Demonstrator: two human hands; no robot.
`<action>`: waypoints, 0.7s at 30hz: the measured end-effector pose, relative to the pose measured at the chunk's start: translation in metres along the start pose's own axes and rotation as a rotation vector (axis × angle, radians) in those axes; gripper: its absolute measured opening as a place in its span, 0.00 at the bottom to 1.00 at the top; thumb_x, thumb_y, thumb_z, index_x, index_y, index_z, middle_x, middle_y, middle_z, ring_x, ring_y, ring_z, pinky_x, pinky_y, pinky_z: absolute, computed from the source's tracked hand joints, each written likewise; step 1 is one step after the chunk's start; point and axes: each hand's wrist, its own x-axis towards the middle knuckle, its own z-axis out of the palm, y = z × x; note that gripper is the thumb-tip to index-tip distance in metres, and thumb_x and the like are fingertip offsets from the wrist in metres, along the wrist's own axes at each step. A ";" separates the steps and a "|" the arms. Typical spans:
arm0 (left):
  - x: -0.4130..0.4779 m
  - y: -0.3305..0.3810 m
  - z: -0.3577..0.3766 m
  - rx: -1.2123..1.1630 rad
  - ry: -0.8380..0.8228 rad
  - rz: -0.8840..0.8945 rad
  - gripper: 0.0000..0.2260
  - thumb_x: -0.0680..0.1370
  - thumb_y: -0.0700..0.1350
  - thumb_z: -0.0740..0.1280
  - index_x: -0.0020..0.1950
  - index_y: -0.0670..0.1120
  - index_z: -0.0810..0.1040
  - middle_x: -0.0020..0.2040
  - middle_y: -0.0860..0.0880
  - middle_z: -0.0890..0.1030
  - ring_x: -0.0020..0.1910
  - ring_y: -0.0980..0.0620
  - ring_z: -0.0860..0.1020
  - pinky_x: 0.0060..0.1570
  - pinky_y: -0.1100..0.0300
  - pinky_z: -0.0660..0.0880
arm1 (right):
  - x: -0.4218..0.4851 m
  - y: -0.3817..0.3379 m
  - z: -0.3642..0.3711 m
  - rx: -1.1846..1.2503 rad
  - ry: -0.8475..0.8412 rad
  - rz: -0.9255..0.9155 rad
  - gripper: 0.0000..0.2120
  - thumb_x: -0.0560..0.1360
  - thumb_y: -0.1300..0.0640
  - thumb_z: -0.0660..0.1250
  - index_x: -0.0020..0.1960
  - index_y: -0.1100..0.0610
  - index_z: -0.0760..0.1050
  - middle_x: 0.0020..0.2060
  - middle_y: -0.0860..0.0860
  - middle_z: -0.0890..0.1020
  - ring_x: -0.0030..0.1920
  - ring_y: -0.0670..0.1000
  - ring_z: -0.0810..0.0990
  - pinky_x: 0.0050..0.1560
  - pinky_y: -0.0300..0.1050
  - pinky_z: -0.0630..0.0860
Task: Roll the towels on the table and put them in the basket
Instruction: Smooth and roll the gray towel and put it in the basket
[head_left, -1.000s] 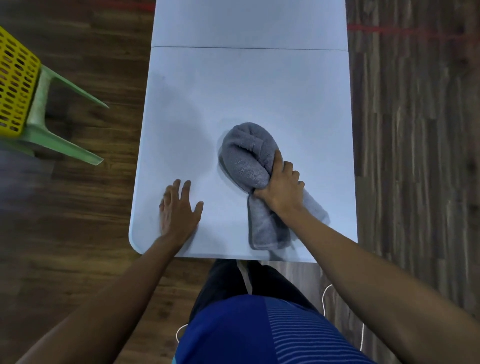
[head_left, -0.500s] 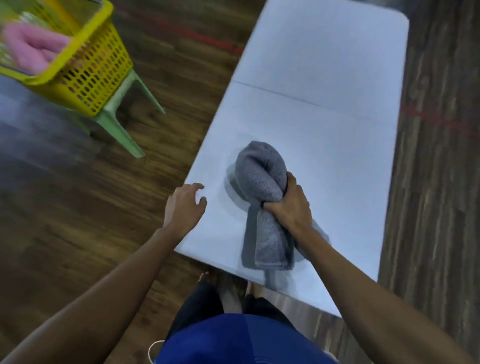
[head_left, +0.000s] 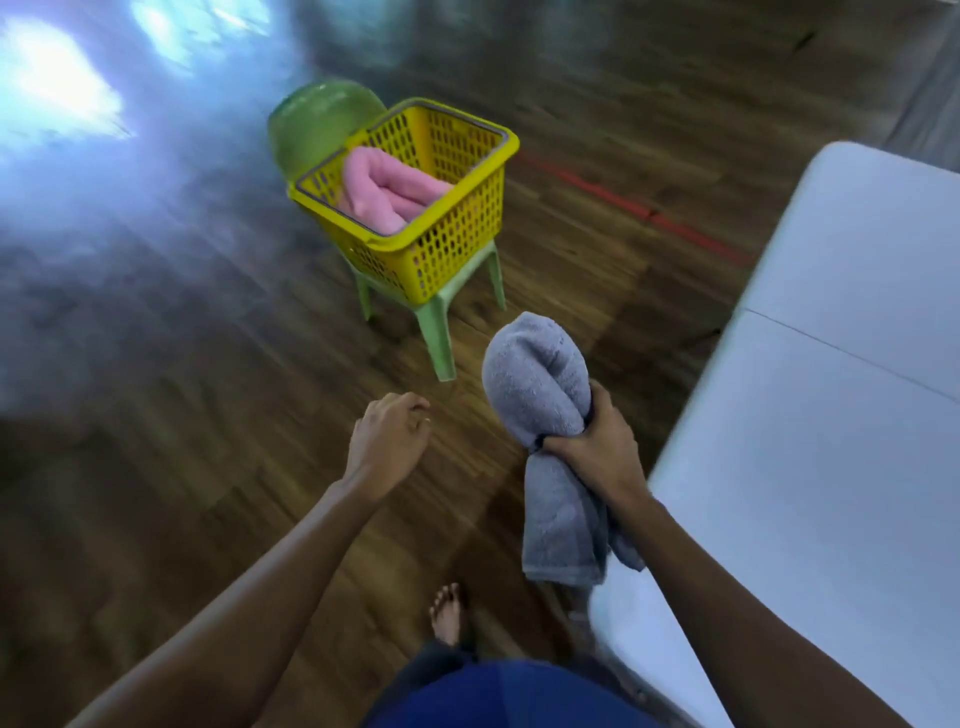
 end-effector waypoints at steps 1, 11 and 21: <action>0.014 -0.012 -0.014 0.006 -0.002 0.000 0.10 0.78 0.45 0.65 0.58 0.50 0.79 0.57 0.50 0.78 0.59 0.49 0.74 0.57 0.52 0.71 | 0.010 -0.016 0.014 0.002 0.012 0.014 0.40 0.57 0.40 0.75 0.66 0.38 0.63 0.54 0.43 0.78 0.51 0.49 0.80 0.51 0.55 0.80; 0.199 -0.073 -0.094 0.044 -0.005 0.096 0.11 0.76 0.46 0.67 0.57 0.52 0.80 0.55 0.49 0.79 0.57 0.45 0.75 0.57 0.49 0.73 | 0.137 -0.138 0.100 0.070 0.136 0.062 0.38 0.57 0.44 0.75 0.64 0.41 0.65 0.54 0.43 0.79 0.52 0.50 0.79 0.52 0.54 0.78; 0.429 -0.109 -0.144 0.054 -0.076 0.164 0.12 0.75 0.45 0.67 0.57 0.50 0.80 0.57 0.50 0.80 0.58 0.46 0.76 0.55 0.49 0.74 | 0.330 -0.233 0.159 0.087 0.217 0.163 0.38 0.57 0.48 0.77 0.64 0.45 0.68 0.55 0.47 0.80 0.54 0.54 0.79 0.50 0.49 0.74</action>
